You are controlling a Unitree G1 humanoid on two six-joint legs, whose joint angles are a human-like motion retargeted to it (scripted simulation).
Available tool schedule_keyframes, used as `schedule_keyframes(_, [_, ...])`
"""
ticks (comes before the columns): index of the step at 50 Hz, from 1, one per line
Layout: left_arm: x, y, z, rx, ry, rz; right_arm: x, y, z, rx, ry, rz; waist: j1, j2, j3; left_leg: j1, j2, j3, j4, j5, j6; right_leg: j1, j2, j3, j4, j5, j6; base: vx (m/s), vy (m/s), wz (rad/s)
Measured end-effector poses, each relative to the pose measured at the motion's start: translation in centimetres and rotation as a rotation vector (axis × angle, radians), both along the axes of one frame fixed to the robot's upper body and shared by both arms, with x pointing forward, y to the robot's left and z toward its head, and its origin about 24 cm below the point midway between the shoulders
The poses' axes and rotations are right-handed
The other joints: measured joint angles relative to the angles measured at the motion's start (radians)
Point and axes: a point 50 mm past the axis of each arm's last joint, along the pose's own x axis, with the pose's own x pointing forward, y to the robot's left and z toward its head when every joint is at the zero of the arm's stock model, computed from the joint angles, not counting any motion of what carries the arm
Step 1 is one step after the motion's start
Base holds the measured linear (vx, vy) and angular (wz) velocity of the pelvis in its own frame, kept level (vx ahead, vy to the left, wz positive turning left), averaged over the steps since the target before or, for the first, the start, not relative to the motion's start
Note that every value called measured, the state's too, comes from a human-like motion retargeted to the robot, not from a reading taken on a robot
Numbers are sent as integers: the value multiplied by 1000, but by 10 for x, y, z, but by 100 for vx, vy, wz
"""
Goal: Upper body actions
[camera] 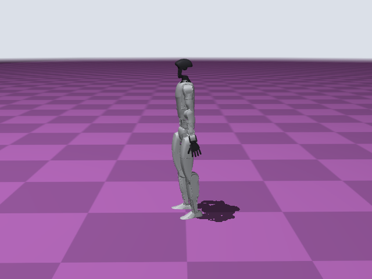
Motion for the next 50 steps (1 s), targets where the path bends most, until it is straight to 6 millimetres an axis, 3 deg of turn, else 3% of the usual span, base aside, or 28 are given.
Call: schedule_keyframes(50, [0,2,1,-58,2,-16,6,0,0,-5,-11,56,-21,-1,-5,0,-7,-13,-4,2,4,-8,13,-12,-5,3,-16,0,0,1])
